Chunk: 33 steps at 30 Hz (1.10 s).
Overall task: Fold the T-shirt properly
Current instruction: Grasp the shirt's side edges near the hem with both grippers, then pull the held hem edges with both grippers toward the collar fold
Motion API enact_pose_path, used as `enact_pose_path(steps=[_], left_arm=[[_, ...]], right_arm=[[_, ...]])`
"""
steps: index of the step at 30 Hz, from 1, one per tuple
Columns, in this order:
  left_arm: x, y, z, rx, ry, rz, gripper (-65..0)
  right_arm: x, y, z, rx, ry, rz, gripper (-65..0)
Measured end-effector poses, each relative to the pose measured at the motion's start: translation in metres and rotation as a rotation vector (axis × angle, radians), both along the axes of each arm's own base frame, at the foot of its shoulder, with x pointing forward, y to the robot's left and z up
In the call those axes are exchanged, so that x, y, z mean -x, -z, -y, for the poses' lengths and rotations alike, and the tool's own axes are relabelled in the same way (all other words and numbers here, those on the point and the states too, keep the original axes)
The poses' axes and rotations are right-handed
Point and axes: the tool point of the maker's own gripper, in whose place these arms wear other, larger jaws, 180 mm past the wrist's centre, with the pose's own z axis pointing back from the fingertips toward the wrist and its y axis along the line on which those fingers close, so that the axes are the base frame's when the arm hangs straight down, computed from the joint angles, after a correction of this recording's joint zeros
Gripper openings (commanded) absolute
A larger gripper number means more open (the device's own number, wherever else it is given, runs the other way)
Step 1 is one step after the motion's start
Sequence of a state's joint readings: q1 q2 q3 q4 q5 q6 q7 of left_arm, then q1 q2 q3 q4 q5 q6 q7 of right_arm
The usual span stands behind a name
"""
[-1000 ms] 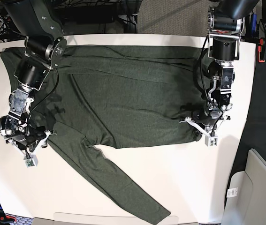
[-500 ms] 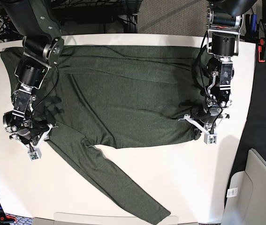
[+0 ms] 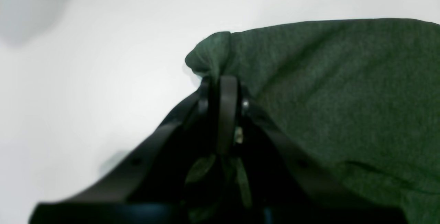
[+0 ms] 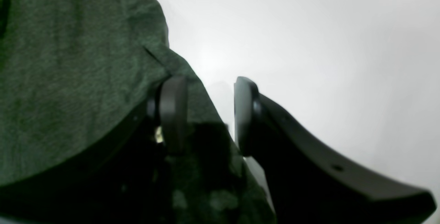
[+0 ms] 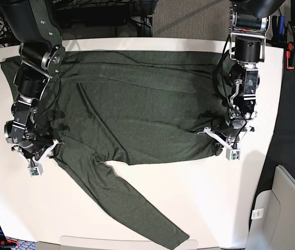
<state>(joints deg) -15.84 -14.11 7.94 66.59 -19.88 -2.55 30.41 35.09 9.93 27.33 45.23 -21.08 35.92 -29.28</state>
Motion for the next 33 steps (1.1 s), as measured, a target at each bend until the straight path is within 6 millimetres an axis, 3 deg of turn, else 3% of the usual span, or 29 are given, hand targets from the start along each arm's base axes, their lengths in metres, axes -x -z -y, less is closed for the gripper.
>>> enact_pose_path(steps=[6,14,19,24,27,33], left_arm=[[0.000,0.000,0.000,0.000,0.000,0.000,-65.0],[0.000,0.000,0.000,-0.001,0.000,-0.001,-65.0],[0.002,-0.013,-0.005,0.017,-0.021,0.041,-65.0],[0.009,-0.030,-0.017,0.001,-0.050,0.092,-65.0],[0.020,-0.034,-0.015,0.018,-0.050,0.106,-65.0],[0.036,-0.060,-0.037,-0.006,-0.101,0.128,-65.0]], right_arm=[[0.003,0.002,-0.012,-0.018,-0.054,-0.023,-65.0],[0.010,-0.001,-0.016,-0.109,-0.021,0.030,-64.6],[0.040,-0.006,0.008,-0.091,0.025,-0.029,-64.6],[0.068,-0.010,0.010,-0.086,0.033,-0.061,-64.6],[0.072,-0.027,0.005,-0.095,0.019,-0.014,-64.6],[0.094,-0.046,0.006,-0.087,0.001,0.007,-64.6]])
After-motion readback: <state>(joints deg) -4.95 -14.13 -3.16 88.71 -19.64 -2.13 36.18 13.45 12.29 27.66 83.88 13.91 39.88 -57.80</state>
